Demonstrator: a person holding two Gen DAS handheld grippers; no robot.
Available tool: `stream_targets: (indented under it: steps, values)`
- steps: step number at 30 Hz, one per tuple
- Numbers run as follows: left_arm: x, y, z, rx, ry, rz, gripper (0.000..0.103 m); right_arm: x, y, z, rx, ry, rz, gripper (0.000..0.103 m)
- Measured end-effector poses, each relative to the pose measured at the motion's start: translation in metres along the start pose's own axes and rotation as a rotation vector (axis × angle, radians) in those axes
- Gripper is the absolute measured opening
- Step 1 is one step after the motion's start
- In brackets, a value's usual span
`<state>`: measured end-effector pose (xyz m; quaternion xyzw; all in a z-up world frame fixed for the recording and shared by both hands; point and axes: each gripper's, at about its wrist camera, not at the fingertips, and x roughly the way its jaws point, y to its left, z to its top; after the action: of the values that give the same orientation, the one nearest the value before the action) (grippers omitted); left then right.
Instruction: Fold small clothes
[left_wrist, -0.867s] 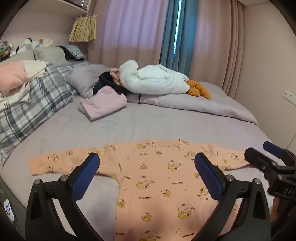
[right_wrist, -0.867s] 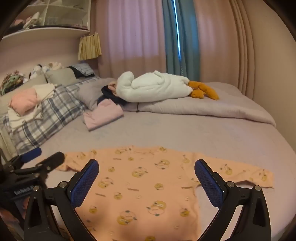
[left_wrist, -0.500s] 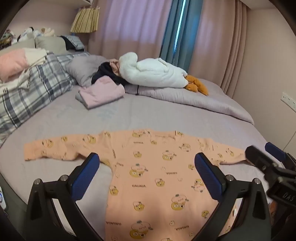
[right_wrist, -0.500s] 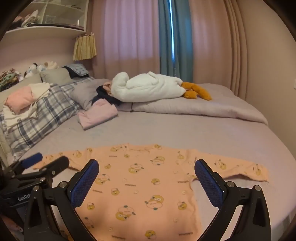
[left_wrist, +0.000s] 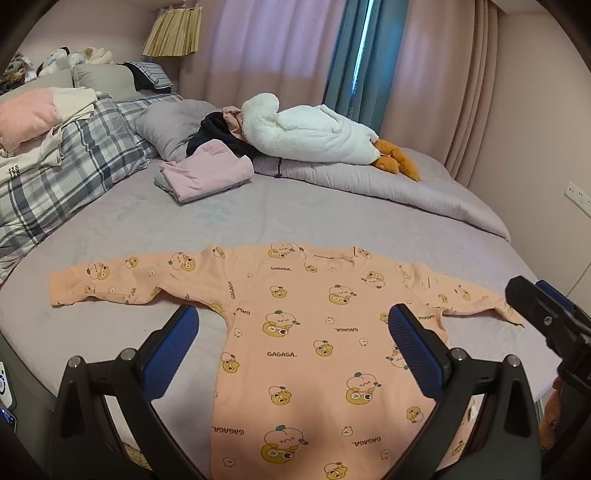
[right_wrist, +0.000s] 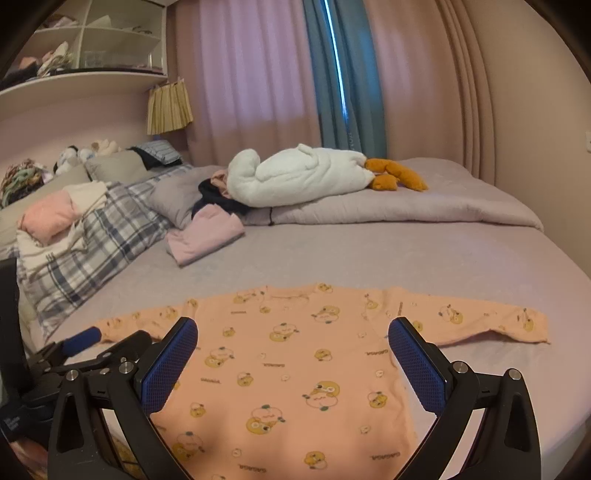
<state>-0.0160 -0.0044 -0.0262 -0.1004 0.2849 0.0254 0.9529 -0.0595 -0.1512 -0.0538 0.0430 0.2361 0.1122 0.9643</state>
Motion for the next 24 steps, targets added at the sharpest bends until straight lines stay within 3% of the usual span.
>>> stream_targets:
  steps: [24]
  values:
    - [0.0018, -0.0088, -0.0009, 0.000, 0.005, -0.026, 0.102, 0.0061, -0.0004, -0.0014, -0.012, 0.044, -0.019, 0.102]
